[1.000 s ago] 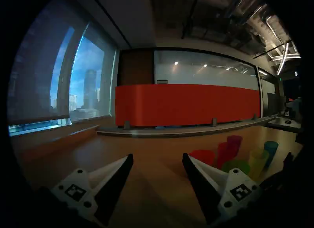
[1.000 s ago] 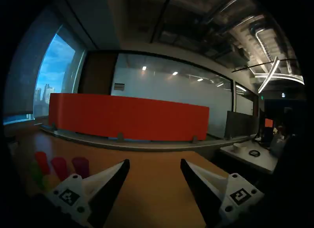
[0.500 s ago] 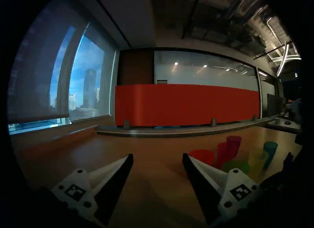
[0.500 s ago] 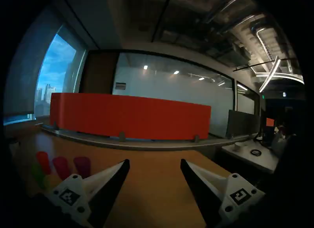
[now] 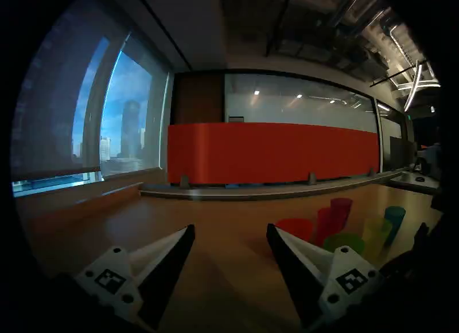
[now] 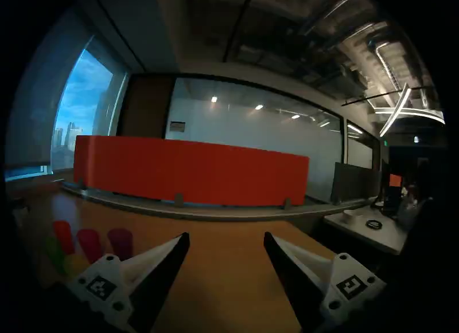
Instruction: Pour water
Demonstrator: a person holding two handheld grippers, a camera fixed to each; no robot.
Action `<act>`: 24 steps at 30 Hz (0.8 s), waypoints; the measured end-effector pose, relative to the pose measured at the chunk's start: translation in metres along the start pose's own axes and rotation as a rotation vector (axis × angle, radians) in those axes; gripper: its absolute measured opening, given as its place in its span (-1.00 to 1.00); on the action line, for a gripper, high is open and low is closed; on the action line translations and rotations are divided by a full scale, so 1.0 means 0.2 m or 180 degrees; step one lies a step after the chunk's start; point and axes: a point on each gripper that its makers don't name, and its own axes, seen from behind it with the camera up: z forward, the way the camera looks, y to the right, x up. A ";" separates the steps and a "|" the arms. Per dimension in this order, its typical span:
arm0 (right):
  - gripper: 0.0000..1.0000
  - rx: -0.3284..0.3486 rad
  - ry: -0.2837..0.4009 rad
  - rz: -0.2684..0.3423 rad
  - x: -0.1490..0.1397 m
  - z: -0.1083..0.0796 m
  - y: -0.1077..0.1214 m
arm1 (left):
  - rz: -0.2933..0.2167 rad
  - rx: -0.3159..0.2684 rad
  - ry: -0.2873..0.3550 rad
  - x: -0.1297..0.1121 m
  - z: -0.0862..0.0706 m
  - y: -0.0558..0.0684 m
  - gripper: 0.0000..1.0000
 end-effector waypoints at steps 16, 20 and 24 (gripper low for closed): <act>1.00 0.0204 0.0055 0.0133 -0.10 0.00 -0.07 | 0.0002 0.0001 -0.0001 0.00 0.00 0.00 0.96; 1.00 0.0279 0.0109 0.0173 -0.12 0.02 -0.10 | 0.0002 0.0001 -0.0001 0.00 0.00 0.00 0.96; 1.00 0.0372 0.0146 0.0232 -0.15 0.04 -0.14 | 0.0002 0.0001 -0.0002 0.00 0.00 0.00 0.96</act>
